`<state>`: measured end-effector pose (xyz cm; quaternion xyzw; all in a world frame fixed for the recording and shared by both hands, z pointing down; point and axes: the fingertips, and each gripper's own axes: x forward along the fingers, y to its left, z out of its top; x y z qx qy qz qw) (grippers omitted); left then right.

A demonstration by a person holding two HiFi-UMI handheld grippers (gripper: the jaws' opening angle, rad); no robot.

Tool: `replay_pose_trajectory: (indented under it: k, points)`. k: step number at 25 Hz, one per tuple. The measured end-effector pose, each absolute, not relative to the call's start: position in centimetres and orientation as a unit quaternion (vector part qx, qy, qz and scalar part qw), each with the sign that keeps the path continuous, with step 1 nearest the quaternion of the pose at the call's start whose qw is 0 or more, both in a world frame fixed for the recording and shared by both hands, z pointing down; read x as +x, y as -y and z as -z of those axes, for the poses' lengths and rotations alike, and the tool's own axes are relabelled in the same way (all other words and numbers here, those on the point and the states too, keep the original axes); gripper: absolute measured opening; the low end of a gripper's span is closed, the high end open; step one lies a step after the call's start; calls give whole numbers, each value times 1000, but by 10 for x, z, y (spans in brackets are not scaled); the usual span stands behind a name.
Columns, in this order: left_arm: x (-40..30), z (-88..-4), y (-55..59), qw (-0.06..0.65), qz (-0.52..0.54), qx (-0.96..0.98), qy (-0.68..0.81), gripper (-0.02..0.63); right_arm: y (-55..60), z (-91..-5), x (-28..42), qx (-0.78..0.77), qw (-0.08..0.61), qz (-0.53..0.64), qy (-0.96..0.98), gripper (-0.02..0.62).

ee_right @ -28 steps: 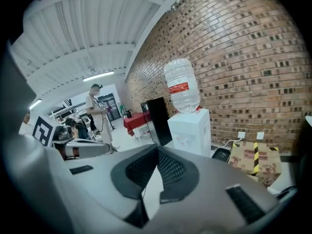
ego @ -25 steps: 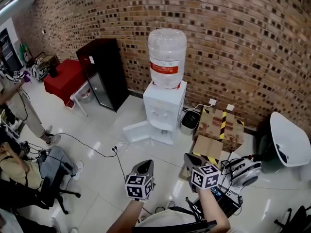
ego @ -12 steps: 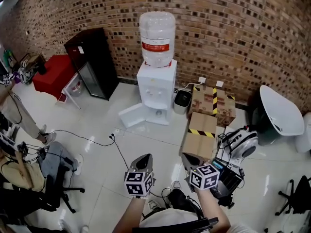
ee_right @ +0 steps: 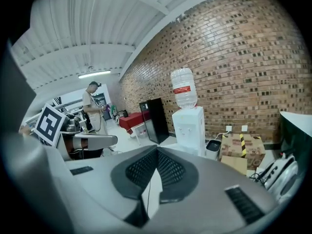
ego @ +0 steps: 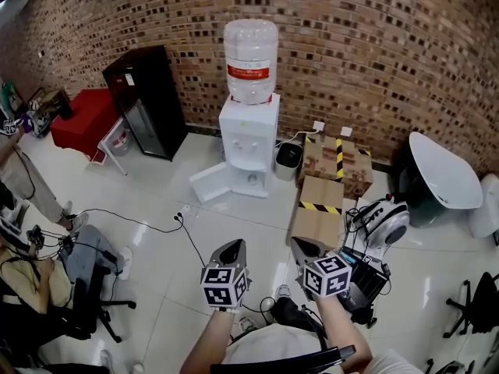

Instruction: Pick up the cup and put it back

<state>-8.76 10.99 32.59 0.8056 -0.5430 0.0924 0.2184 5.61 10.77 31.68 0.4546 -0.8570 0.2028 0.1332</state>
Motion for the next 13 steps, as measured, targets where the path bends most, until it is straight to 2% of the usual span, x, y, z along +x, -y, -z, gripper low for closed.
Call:
replay_pose_trajectory:
  k: [13]
  points:
    - [-84, -311, -101, 218, -88, 805, 544, 0, -96, -295, 52, 445, 141, -182, 865, 12]
